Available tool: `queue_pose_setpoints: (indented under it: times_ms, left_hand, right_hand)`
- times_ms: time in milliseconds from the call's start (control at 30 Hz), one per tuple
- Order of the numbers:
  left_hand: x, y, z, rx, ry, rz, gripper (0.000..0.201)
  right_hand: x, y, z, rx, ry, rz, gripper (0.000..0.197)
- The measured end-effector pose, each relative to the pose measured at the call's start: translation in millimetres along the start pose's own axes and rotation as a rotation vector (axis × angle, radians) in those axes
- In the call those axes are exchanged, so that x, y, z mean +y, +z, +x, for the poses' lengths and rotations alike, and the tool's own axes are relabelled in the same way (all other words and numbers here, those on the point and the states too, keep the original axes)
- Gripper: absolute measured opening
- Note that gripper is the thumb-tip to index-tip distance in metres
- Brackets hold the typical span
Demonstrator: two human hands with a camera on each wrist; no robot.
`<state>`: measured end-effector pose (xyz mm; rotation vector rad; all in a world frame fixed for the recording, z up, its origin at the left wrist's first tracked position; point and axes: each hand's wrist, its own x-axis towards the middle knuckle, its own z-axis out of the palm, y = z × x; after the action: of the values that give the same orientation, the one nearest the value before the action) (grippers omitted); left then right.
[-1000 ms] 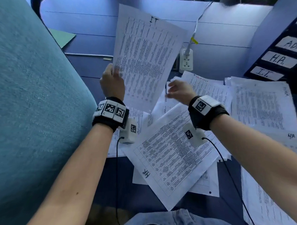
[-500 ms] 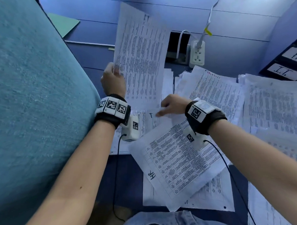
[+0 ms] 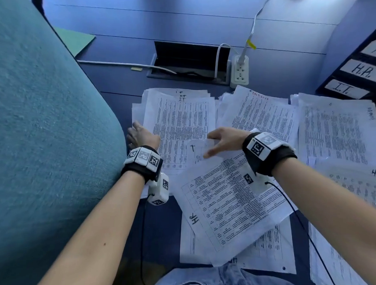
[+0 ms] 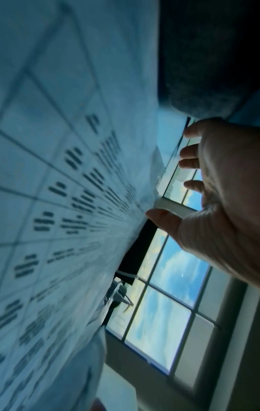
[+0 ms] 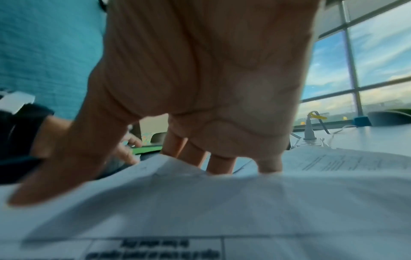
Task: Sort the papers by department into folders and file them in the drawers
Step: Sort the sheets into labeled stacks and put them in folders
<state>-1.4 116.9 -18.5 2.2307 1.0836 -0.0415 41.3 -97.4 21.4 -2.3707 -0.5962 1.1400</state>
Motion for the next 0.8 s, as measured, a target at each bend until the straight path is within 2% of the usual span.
queue_pose_setpoints:
  times_ms: [100,167,233,300,367,500,567,600,667,733,767,800]
  left_hand:
    - [6,-5,-8,0.079,0.148,0.05,0.06]
    - [10,-8,-13,0.054,0.232,0.015,0.052]
    - [14,-11,-17,-0.048,0.277,-0.096,0.037]
    - [16,-13,-27,-0.203,0.332,-0.262,0.026]
    - [16,-13,-35,-0.275,0.379,-0.409,0.022]
    - [12,-5,-39,-0.19,0.375,-0.487,0.026]
    - [12,-3,-40,-0.131,0.34,-0.463,0.039]
    - [11,-1,-39,-0.144,0.318,-0.457,0.051]
    - [11,2,-37,-0.274,0.252,-0.472,0.084]
    - [14,2,-41,-0.468,0.225,-0.497,0.103]
    - [15,3,-43,-0.545,0.229,-0.483,0.099]
    - [17,6,-43,-0.589,0.255,-0.465,0.084]
  right_hand:
    - [2,3,-11,-0.071,0.088,-0.201,0.068]
    - [3,3,-14,-0.042,0.118,-0.349,0.066]
    - [10,-1,-15,0.039,0.095,-0.357,0.047]
    - [17,-12,-19,0.197,0.09,-0.241,0.028]
    - [27,-27,-26,0.4,0.08,-0.035,0.005]
    - [51,-57,-44,0.757,0.089,0.325,0.01]
    - [58,-62,-57,0.897,0.095,0.477,0.012]
    - [61,-62,-63,0.956,0.121,0.537,0.018]
    - [69,-56,-71,1.045,0.178,0.662,0.028]
    - [78,-43,-74,1.084,0.24,0.775,0.032]
    - [82,-36,-74,1.099,0.25,0.819,0.033]
    - [88,-28,-71,1.118,0.246,0.855,0.036]
